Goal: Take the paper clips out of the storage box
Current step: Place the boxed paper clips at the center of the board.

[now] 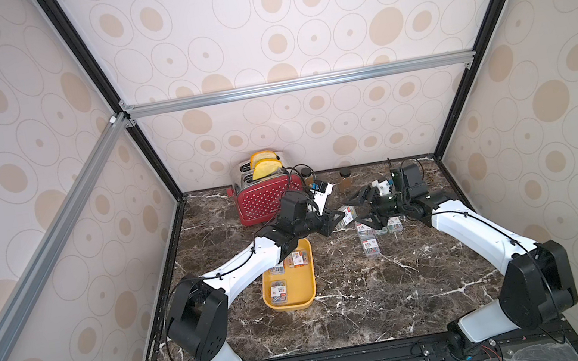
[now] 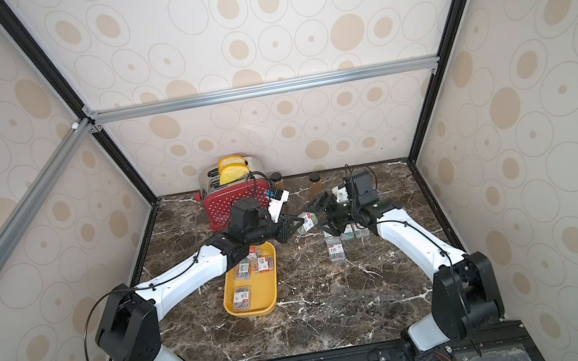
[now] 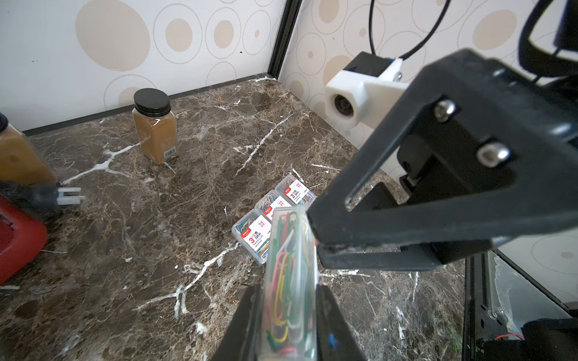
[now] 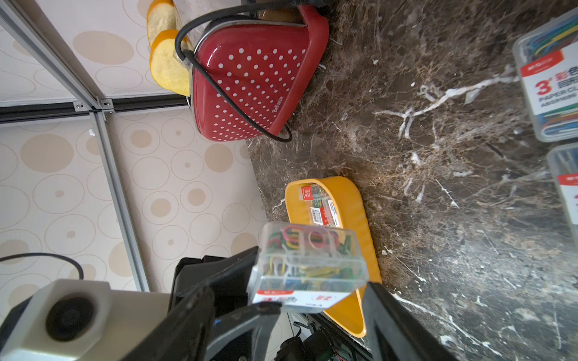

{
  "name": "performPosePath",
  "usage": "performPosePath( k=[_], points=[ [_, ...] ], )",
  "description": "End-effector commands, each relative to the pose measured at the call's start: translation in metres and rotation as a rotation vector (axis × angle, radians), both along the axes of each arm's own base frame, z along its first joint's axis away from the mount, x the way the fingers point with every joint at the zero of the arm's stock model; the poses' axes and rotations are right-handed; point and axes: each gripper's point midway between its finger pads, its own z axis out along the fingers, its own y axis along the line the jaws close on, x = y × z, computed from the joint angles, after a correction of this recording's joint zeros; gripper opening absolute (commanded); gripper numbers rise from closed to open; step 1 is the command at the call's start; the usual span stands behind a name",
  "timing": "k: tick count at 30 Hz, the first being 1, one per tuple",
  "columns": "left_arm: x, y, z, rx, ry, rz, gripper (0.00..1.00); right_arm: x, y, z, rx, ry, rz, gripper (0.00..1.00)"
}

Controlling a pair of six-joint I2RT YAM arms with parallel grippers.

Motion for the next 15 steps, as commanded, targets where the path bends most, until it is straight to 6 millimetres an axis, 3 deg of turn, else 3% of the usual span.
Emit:
performPosePath(
  k=[1, 9, 15],
  points=[
    [-0.006, -0.004, 0.031, -0.064, -0.090, -0.030, 0.00, 0.003, 0.006, 0.006, 0.034, -0.005, 0.004, 0.79],
    [-0.013, -0.001, 0.046, -0.097, -0.149, -0.046, 0.00, 0.002, 0.012, 0.007, 0.082, 0.007, 0.021, 0.66],
    [-0.017, 0.003, 0.056, -0.101, -0.178, -0.050, 0.00, 0.000, 0.017, 0.013, 0.105, -0.017, 0.066, 0.66]
  ],
)
